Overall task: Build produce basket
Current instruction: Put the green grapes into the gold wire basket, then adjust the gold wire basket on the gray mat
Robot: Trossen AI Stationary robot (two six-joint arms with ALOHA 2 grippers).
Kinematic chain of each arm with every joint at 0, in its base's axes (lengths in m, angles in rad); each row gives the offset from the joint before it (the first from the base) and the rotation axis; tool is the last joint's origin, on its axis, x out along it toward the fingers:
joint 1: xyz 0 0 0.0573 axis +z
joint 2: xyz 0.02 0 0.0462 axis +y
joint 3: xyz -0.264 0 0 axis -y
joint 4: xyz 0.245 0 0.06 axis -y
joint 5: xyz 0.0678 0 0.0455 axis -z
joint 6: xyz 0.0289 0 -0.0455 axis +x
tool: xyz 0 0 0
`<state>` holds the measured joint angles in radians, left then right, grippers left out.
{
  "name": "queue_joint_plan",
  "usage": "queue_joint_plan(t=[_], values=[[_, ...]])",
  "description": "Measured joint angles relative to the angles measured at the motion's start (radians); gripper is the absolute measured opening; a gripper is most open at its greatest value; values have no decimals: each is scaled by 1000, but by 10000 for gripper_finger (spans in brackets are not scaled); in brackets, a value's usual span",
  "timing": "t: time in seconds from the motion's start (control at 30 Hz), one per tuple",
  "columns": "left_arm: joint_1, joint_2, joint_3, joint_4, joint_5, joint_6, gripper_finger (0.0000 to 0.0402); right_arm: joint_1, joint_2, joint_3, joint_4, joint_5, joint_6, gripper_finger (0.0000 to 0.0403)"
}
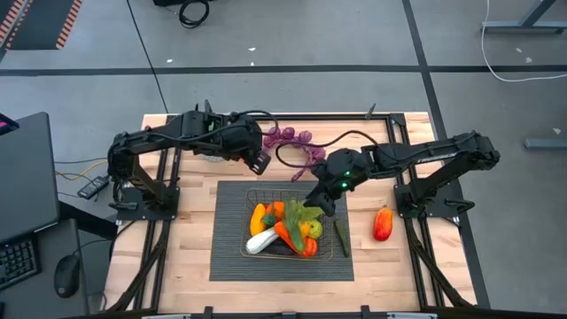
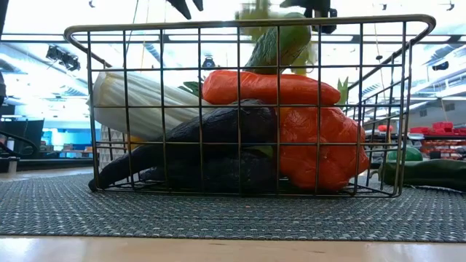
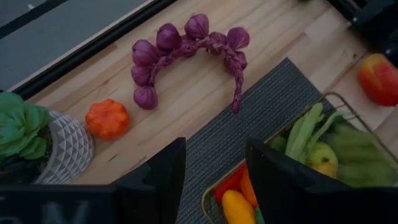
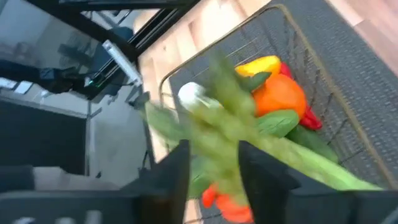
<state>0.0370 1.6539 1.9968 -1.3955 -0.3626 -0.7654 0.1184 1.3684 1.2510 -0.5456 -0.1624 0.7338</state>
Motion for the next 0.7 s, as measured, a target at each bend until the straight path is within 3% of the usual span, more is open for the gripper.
queue_joint_plan(t=[0.2, 0.3, 0.5, 0.6, 0.7], values=[[-14, 0, 0, -56, 0, -1, 174, -16, 2, 0, -3, 46, -3, 266], [-13, 0, 0, -80, 0, -9, 174, -45, 0, 0, -59, 39, 28, 307], [-12, 0, 0, -84, 0, -16, 180, -143, -24, 0, -398, 85, 109, 323], [-6, 0, 0, -84, 0, -16, 180, -212, -27, 0, -547, 81, 86, 319], [2, 0, 0, -82, 0, -16, 181, -272, -27, 0, -579, 30, 5, 316]])
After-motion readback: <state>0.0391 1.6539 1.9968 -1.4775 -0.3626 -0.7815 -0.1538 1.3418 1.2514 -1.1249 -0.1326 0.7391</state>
